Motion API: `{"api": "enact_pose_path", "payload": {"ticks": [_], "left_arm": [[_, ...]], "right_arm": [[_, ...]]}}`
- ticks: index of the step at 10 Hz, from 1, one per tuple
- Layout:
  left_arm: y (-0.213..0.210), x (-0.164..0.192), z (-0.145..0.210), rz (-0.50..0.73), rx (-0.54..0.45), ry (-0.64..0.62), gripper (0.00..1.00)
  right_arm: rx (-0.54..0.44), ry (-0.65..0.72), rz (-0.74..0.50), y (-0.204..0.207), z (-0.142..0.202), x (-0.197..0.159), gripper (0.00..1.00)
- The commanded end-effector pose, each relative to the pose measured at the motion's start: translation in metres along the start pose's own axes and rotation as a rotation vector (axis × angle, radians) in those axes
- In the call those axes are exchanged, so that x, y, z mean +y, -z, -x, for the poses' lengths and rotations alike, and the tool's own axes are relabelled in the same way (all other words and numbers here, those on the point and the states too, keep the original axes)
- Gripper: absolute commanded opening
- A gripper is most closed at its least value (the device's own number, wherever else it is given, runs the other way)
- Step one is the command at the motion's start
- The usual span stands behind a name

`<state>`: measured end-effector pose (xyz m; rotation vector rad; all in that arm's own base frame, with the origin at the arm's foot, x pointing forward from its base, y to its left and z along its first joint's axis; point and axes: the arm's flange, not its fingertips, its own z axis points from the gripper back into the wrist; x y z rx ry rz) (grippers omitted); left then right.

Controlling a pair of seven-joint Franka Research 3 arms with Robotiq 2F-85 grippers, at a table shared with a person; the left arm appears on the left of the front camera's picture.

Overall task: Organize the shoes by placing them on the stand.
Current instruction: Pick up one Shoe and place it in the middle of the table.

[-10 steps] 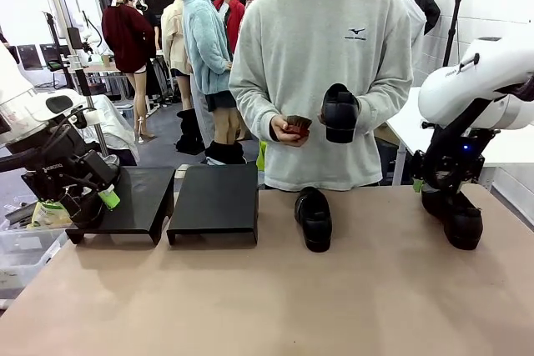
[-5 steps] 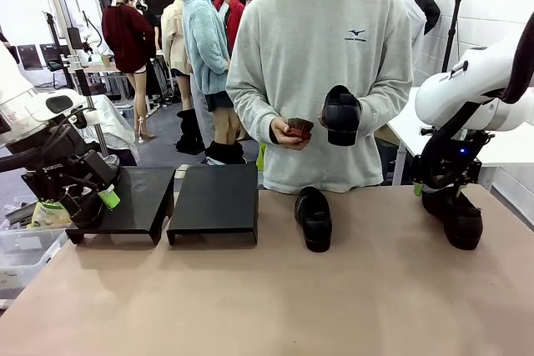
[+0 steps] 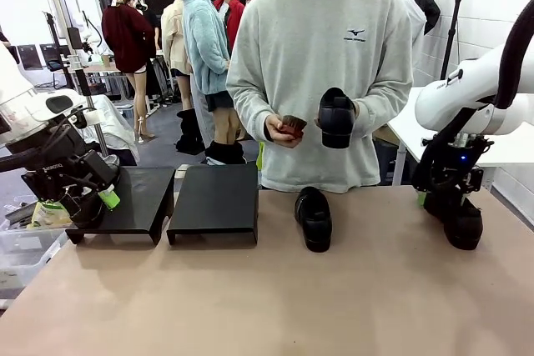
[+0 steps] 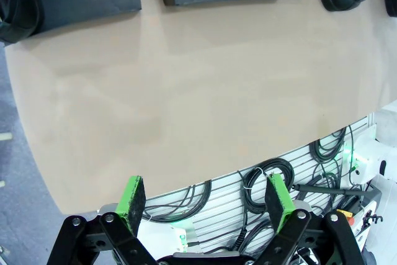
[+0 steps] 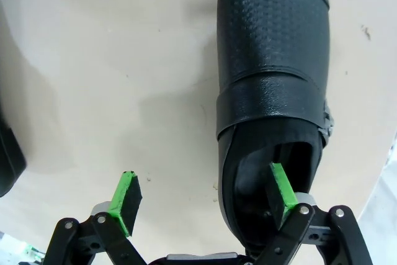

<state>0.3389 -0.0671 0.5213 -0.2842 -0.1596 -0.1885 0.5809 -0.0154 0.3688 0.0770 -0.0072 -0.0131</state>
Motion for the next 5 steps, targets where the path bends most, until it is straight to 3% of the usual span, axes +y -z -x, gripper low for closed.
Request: {"api": "enact_pose_path", "payload": {"ticks": [1,3,5], "left_arm": [[-0.001,0.0,0.001,0.019,0.001,0.007,1.0],[-0.001,0.0,0.001,0.019,0.001,0.007,1.0],[-0.001,0.0,0.001,0.019,0.001,0.007,1.0]], "right_arm": [[0.042,0.0,0.023,0.007,-0.007,0.005,1.0],[0.05,-0.006,0.043,0.013,-0.008,0.009,0.97],[0.06,-0.003,0.062,0.018,-0.009,0.01,0.66]]}}
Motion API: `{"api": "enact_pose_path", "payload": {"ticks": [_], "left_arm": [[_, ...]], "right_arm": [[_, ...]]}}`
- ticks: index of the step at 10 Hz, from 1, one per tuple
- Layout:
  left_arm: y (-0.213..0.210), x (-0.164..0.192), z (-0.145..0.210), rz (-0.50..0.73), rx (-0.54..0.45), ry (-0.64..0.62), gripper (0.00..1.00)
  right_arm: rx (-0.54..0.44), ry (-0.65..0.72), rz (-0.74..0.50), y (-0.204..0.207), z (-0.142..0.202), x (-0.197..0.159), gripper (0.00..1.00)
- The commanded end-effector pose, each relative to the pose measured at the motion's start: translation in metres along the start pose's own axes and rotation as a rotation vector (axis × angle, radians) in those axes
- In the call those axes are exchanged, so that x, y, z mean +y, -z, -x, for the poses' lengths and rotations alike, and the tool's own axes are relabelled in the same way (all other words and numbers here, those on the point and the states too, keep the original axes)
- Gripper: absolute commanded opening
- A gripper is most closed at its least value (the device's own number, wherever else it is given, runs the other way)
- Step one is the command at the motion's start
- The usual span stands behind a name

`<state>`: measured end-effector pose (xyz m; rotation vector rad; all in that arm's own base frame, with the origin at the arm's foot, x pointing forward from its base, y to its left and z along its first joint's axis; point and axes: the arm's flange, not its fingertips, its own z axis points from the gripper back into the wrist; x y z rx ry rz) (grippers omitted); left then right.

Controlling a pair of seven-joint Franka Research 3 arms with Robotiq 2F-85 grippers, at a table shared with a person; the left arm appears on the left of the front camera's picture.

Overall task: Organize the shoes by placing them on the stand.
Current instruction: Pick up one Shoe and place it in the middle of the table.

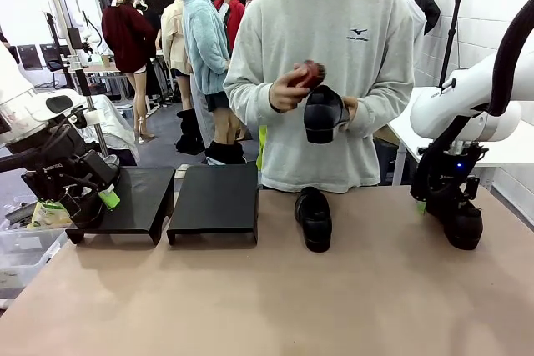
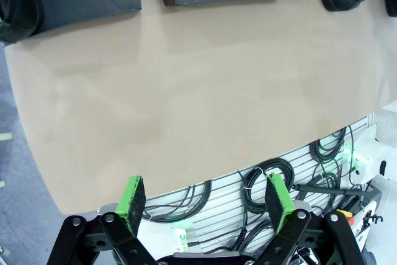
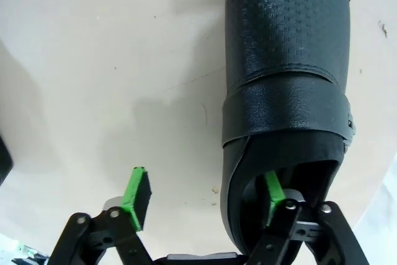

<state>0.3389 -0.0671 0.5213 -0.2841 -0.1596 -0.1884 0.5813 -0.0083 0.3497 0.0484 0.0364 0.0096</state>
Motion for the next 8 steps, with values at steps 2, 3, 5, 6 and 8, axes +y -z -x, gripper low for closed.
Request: {"api": "enact_pose_path", "payload": {"ticks": [2,3,5,6,8], "left_arm": [[-0.0008,0.0002,0.0007,0.019,0.001,0.007,1.0],[-0.0008,0.0002,0.0007,0.019,0.001,0.007,1.0],[-0.0008,0.0002,0.0007,0.019,0.001,0.007,1.0],[-0.0008,0.0002,0.0007,0.019,0.001,0.007,1.0],[-0.0008,0.0002,0.0007,0.019,0.001,0.007,1.0]], "right_arm": [[0.014,0.017,0.038,-0.0008,-0.0077,0.0045,0.31],[0.016,0.017,0.039,0.0001,-0.0082,0.0046,0.14],[0.022,0.017,0.04,0.003,-0.0098,0.0062,0.0],[0.02,0.031,0.06,0.0034,-0.0102,0.0064,0.0],[0.016,0.041,0.071,0.0035,-0.01,0.0054,0.0]]}}
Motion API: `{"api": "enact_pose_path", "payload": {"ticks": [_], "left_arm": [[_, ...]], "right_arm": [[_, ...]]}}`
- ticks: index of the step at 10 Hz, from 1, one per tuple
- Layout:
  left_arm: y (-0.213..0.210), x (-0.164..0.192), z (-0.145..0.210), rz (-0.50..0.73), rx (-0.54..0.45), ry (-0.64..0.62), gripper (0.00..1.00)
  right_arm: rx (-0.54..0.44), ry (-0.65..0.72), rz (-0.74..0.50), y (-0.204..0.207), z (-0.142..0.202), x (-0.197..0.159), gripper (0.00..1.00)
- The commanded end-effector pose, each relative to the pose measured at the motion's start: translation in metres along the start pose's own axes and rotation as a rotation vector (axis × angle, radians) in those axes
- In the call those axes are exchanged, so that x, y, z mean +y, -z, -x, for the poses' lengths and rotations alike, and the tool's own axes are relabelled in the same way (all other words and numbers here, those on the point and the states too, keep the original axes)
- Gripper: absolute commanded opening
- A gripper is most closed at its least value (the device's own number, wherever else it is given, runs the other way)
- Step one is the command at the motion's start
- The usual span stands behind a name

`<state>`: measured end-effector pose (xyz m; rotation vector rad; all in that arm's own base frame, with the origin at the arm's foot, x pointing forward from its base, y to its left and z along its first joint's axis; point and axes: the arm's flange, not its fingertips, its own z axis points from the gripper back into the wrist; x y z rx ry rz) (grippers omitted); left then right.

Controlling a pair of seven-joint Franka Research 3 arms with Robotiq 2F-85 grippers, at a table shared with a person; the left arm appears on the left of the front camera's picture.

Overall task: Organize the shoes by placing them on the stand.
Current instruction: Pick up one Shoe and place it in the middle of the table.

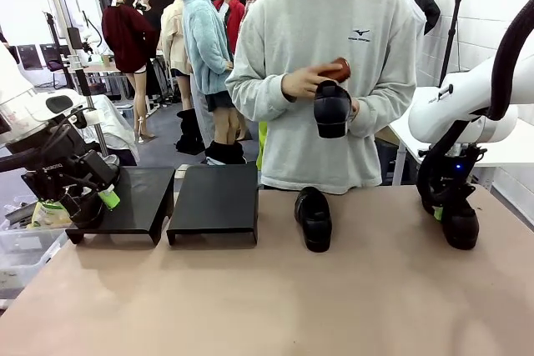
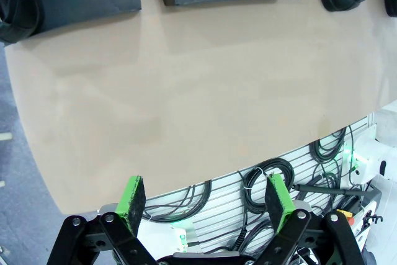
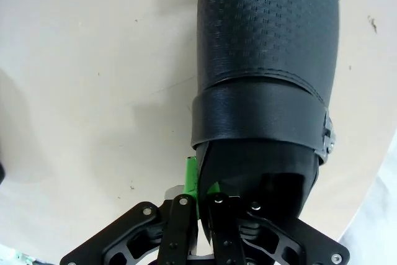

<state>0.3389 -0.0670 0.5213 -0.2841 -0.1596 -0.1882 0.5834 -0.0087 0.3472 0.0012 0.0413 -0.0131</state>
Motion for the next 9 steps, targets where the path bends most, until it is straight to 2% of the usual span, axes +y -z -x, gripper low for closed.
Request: {"api": "enact_pose_path", "payload": {"ticks": [1,2,4,5,6,8,9], "left_arm": [[-0.001,0.0,0.001,0.019,0.001,0.008,1.0],[-0.001,0.0,0.001,0.019,0.001,0.008,1.0],[-0.001,0.0,0.001,0.019,0.001,0.008,1.0],[-0.001,0.0,0.001,0.019,0.001,0.008,1.0],[-0.001,0.0,0.001,0.019,0.001,0.008,1.0],[-0.001,0.0,0.001,0.019,0.001,0.008,1.0],[-0.001,0.0,0.001,0.019,0.001,0.008,1.0]], "right_arm": [[0.016,0.027,0.02,0.002,-0.007,0.004,0.0],[0.016,0.038,0.016,-0.002,-0.006,0.005,0.0],[0.076,0.114,0.052,-0.031,0.006,0.014,0.0],[0.084,0.169,0.064,-0.052,0.023,0.024,0.0],[0.066,0.206,0.022,-0.075,0.048,0.04,0.0],[0.049,0.198,0.004,-0.096,0.093,0.074,0.0],[0.057,0.152,0.005,-0.097,0.116,0.096,0.0]]}}
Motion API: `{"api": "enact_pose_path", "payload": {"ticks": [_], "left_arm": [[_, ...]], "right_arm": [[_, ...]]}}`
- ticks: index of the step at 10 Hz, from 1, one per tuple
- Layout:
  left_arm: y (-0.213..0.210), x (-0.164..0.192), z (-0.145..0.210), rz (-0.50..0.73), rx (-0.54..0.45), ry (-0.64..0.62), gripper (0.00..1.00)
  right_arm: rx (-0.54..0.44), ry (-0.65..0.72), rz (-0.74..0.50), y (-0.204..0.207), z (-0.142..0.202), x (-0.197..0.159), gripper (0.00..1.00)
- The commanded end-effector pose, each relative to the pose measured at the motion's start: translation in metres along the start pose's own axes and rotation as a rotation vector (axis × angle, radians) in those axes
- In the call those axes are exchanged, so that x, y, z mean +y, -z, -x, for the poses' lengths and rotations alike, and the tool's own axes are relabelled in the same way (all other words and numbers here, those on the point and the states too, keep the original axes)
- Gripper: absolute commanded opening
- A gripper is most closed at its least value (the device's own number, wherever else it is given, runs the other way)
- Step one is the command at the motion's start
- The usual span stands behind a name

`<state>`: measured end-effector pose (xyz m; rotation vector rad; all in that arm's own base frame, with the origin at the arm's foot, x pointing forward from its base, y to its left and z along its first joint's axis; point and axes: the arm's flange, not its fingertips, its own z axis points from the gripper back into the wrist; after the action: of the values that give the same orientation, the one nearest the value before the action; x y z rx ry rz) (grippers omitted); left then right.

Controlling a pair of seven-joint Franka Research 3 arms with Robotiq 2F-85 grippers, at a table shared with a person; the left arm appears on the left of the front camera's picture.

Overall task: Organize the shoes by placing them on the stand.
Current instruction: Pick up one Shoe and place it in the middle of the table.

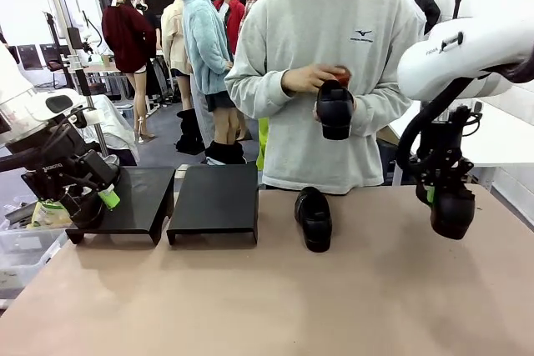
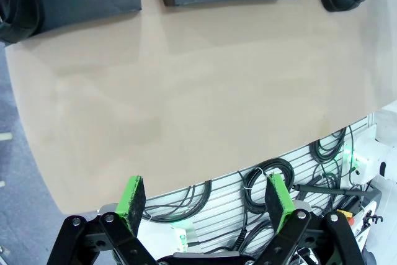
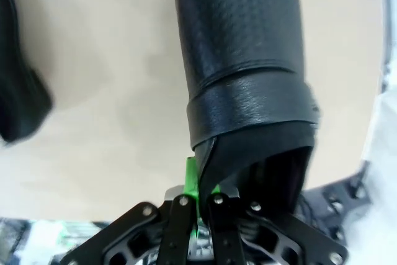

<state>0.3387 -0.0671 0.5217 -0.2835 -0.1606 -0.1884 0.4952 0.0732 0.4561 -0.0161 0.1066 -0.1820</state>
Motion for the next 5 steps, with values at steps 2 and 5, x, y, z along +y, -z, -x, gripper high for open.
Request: {"api": "enact_pose_path", "payload": {"ticks": [2,5], "left_arm": [[0.0,0.0,0.001,0.02,0.002,0.007,1.0],[0.0,0.0,0.001,0.02,0.002,0.007,1.0]], "right_arm": [[0.02,-0.065,0.01,0.016,0.057,0.025,0.0],[0.004,-0.028,0.003,0.001,0.028,0.017,0.0]]}}
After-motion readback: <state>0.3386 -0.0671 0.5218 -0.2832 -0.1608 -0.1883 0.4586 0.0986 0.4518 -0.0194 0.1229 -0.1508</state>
